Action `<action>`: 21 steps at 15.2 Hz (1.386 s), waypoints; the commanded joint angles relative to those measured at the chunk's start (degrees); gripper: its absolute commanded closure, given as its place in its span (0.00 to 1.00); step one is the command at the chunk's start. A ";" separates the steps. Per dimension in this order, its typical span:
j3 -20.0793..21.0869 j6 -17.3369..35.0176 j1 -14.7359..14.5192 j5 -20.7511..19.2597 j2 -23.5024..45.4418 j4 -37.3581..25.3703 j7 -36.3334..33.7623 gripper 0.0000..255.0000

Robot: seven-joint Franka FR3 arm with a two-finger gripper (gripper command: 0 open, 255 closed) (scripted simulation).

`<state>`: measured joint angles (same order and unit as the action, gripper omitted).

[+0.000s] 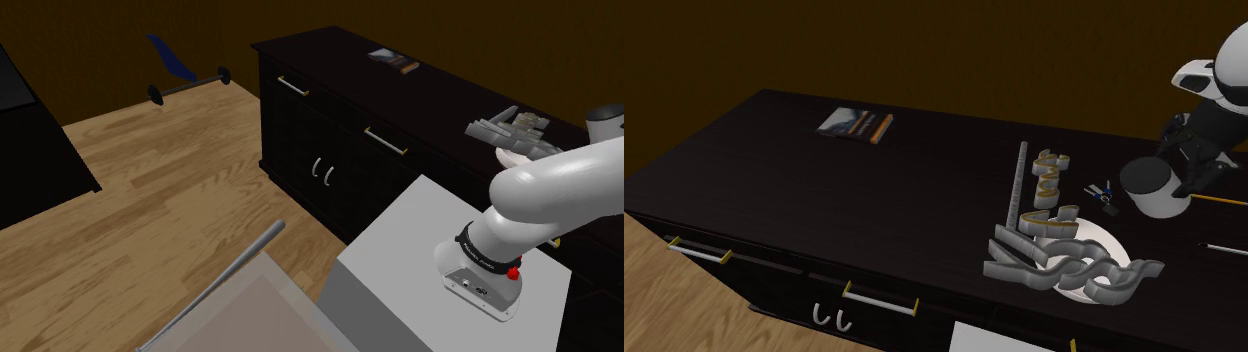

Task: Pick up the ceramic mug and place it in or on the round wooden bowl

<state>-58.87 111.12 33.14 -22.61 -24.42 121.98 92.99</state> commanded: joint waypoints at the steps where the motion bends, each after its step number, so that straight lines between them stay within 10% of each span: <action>1: 5.23 -1.20 2.87 -2.16 -3.93 3.35 -3.77 1.00; 8: 19.79 -6.39 7.92 -3.64 -15.31 13.26 -15.01 1.00; 21: 15.52 3.82 8.30 -6.46 -13.42 21.40 -15.83 1.00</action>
<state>-42.92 114.06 41.47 -28.87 -38.16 142.88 77.17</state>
